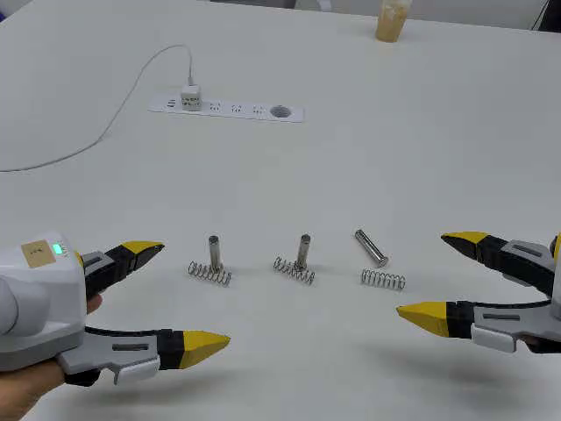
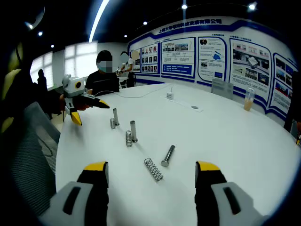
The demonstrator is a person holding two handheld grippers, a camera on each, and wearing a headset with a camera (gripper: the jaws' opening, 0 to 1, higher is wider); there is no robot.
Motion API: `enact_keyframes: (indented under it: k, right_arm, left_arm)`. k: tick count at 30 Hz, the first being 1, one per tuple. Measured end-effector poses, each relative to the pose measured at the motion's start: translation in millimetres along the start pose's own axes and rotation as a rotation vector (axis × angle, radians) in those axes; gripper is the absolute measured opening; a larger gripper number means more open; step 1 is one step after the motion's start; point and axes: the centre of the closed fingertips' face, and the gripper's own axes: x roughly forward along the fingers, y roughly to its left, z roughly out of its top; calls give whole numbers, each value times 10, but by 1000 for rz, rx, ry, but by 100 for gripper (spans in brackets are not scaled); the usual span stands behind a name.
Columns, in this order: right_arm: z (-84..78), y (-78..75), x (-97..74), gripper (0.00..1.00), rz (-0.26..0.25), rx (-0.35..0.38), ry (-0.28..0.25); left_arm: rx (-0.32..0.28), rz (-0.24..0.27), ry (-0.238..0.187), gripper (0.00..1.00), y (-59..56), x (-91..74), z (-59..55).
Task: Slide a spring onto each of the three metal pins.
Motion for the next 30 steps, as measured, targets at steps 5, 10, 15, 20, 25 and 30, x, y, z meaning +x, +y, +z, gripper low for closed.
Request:
enact_keyframes:
  k: [5,10,15,20,25,30]
  right_arm:
    - [4,3,-2,76,-2,3,0]
    - [13,5,-3,76,-4,5,0]
    - [22,0,-8,75,-7,8,0]
    - [42,0,-12,75,-8,5,-2]
    - [44,-4,-14,74,-10,4,3]
    - [116,-4,-21,72,-13,3,0]
  left_arm:
    - [-2,2,-1,90,2,-8,-5]
    - [-5,4,-2,90,3,-15,-10]
    - [-6,3,-5,90,-4,-14,-5]
    - [-6,4,-7,90,-4,-15,-5]
    - [-6,5,-11,89,-4,-21,2]
    - [-4,4,-14,89,-7,-20,9]
